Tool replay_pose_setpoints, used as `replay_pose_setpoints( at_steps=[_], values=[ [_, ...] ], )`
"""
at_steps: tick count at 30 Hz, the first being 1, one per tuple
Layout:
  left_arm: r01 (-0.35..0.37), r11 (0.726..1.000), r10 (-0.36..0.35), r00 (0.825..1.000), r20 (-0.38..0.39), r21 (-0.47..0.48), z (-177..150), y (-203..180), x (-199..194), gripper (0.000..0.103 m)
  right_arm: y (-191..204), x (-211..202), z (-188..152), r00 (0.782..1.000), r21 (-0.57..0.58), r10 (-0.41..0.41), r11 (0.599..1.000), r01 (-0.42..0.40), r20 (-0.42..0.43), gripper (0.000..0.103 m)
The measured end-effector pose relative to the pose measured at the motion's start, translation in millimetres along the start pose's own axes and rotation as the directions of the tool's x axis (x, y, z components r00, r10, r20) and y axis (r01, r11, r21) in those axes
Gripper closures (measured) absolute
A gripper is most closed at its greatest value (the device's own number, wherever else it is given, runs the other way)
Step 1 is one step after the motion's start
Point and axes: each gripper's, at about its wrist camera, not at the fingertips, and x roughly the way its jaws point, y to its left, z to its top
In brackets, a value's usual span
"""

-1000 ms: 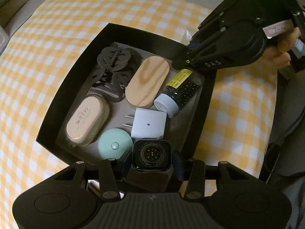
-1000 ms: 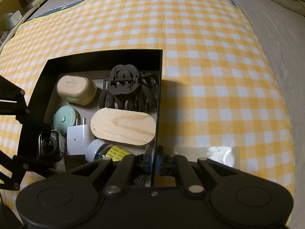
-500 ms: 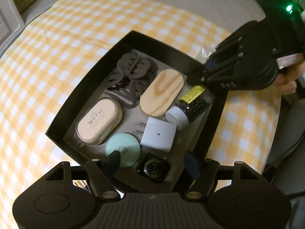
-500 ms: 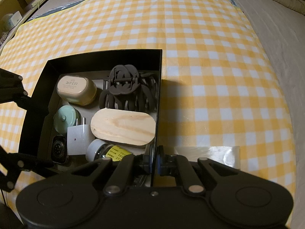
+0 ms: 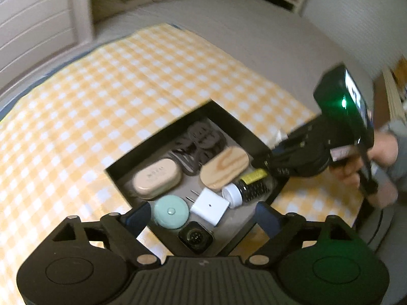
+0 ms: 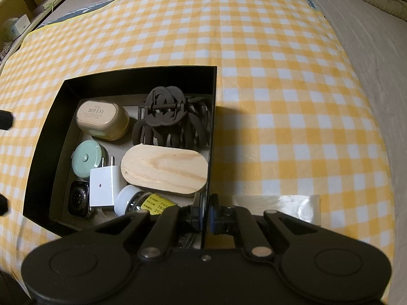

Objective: Organize rigid objects
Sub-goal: 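Move the left tool to the black plug charger and grasp it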

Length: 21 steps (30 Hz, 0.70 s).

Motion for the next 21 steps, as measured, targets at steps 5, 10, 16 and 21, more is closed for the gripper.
replay_pose_setpoints(
  at_steps=[5,10,16,21],
  values=[
    [-0.044,0.984,0.058,0.996,0.074,-0.173,-12.9,12.9,-20.5,0.006,0.5,0.2,-0.3,1.000,-0.001,-0.001,1.000,0.001,-0.001,0.097],
    [-0.100,0.947,0.144,0.982,0.125,-0.306,-26.9,29.3,-35.7,0.002,-0.1,0.2,-0.3,1.000,-0.003,-0.001,1.000,0.001,0.000,0.097],
    [-0.141,0.885,0.221,0.966,0.134,-0.445,-48.1,55.8,-36.0,0.000,-0.2,0.3,-0.2,1.000,-0.002,-0.001,1.000,0.001,0.000,0.097],
    [-0.188,0.835,0.269,0.959,0.085,-0.517,-62.6,79.6,-22.8,0.000,0.0,0.4,-0.1,1.000,-0.002,0.000,1.000,0.000,0.000,0.098]
  ],
)
